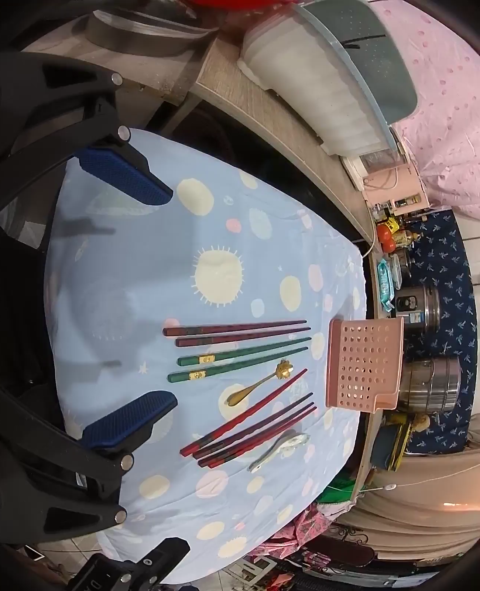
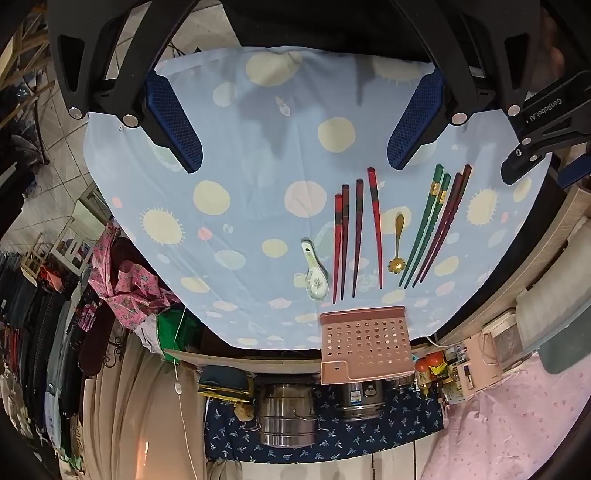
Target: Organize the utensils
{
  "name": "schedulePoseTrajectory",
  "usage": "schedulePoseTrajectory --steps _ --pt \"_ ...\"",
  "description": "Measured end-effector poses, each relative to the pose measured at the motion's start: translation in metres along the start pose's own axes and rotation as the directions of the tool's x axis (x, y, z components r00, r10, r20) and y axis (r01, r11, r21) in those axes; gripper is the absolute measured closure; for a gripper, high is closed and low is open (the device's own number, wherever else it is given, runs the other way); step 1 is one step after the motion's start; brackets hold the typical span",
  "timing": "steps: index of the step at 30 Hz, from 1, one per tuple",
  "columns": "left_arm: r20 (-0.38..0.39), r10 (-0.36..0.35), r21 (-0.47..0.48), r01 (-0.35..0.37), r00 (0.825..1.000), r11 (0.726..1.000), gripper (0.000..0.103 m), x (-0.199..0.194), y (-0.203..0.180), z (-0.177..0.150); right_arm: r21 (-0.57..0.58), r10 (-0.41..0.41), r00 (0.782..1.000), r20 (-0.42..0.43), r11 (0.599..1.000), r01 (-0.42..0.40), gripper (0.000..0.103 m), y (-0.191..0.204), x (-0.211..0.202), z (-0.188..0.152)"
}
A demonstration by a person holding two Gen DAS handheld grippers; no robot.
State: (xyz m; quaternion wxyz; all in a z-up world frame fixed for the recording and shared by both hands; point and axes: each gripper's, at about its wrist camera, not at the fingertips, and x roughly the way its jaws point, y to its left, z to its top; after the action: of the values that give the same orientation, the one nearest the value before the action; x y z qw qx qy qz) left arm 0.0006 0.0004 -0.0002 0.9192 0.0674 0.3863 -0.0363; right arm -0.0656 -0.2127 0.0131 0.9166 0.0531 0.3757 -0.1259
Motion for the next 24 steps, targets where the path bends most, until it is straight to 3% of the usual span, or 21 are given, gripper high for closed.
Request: schedulePoseTrajectory --steps 24 --pt "-0.002 0.005 -0.009 -0.005 1.000 1.000 0.007 0.000 0.008 -0.001 0.003 0.009 1.000 0.007 1.000 -0.009 0.007 -0.002 0.001 -0.001"
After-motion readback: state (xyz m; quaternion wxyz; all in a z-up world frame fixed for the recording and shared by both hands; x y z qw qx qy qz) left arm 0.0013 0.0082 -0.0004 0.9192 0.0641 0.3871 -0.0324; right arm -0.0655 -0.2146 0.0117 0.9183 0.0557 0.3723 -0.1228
